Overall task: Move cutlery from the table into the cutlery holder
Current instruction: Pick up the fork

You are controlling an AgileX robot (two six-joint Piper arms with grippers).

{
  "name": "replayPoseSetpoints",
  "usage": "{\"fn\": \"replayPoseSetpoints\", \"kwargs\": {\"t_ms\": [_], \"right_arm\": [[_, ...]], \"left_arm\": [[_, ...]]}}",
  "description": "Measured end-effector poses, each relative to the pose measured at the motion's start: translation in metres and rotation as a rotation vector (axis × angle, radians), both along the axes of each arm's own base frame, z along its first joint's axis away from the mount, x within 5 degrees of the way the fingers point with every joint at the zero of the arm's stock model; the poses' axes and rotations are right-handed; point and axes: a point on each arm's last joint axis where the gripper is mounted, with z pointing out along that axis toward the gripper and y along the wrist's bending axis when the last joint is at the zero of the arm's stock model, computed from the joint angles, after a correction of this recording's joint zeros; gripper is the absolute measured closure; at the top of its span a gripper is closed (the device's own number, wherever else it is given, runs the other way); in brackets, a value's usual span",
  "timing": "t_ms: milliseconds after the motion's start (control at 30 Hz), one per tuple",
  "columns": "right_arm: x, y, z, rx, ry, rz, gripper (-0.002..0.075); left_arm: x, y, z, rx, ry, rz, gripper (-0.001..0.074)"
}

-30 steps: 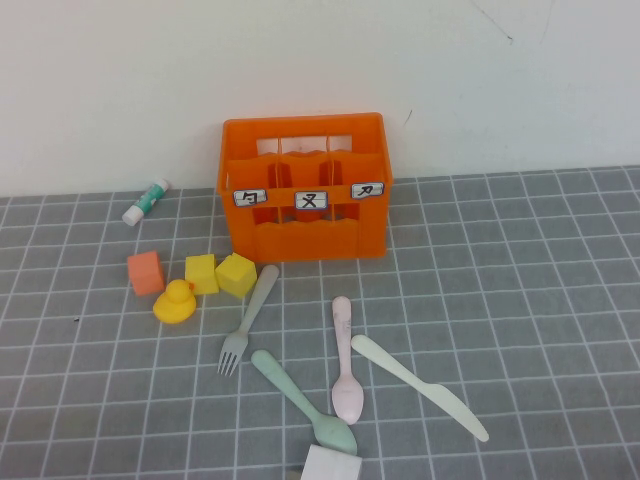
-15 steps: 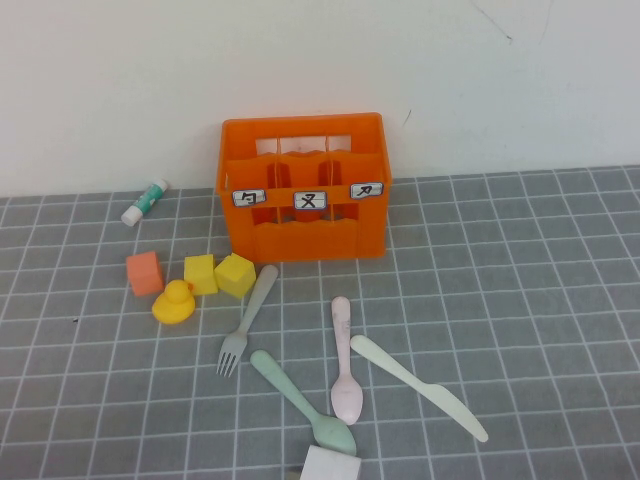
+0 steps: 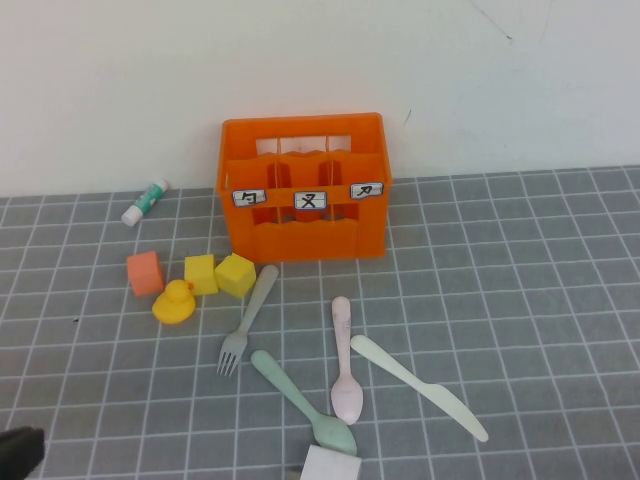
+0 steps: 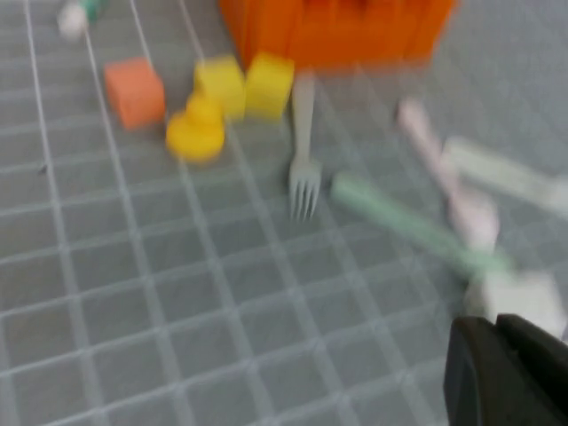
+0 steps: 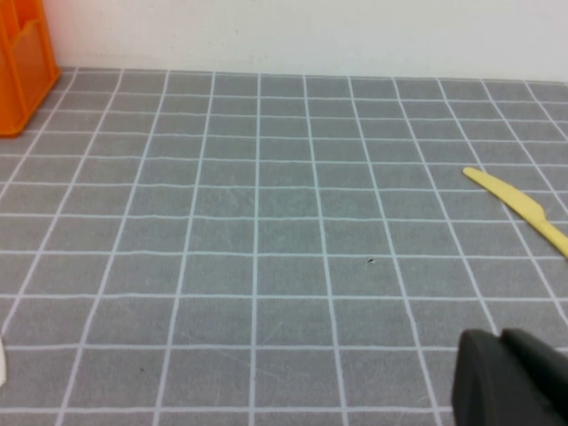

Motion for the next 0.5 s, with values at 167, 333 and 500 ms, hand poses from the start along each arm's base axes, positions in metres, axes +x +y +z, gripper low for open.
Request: {"fn": "replayPoseSetpoints", "kwargs": {"t_ms": [167, 333, 500], "right_arm": [[0.0, 0.0, 0.0, 0.0, 0.0, 0.0, 0.0729], [0.0, 0.0, 0.0, 0.0, 0.0, 0.0, 0.0729], [0.0, 0.0, 0.0, 0.0, 0.0, 0.0, 0.0729]], "left_arm": [[0.034, 0.004, 0.029, 0.141, 0.166, -0.122, 0.0736], [0.08, -0.002, 0.042, 0.172, 0.278, -0.252, 0.0736], [0.118, -0.025, 0.032, 0.286, 0.364, -0.416, 0.0736]]}}
